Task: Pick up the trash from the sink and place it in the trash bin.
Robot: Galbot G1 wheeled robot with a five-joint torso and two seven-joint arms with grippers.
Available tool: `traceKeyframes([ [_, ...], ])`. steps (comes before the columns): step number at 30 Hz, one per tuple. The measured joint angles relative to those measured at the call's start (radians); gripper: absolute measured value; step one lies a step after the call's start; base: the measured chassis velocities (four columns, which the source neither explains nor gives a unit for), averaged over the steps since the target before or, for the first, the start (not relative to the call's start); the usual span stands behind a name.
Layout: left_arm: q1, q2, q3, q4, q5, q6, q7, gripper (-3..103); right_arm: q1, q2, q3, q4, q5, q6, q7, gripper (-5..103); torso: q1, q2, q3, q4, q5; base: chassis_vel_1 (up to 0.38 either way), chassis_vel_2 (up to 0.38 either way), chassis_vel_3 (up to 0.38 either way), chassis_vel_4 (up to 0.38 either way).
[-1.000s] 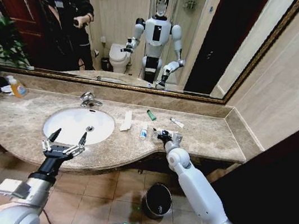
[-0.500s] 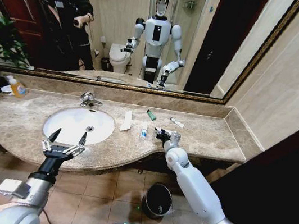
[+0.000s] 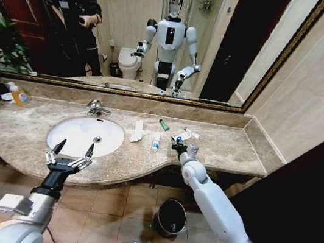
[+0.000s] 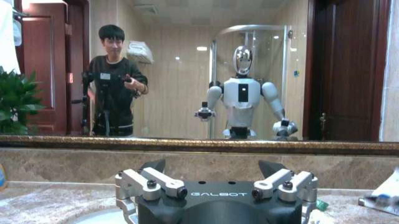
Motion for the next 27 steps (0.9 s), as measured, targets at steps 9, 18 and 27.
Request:
traceKeyframes([
  [9,0.0,0.0,0.0,0.0,0.0,0.0,0.0,100,-0.202,-0.126,0.199,0.253,0.104,-0.038,-0.129,21,0.0,0.0,0.0,-0.0001,0.0004,0.0,0.0,0.0,0.0],
  [18,0.0,0.0,0.0,0.0,0.0,0.0,0.0,100,-0.562,-0.102,0.519,0.38,0.059,-0.019,-0.435,21,0.0,0.0,0.0,-0.0001,-0.0001,0.0,0.0,0.0,0.0],
  [27,0.0,0.0,0.0,0.0,0.0,0.0,0.0,100,-0.826,-0.007,0.656,0.306,-0.101,0.107,-0.651,21,0.0,0.0,0.0,-0.0003,-0.0002,0.0,0.0,0.0,0.0],
])
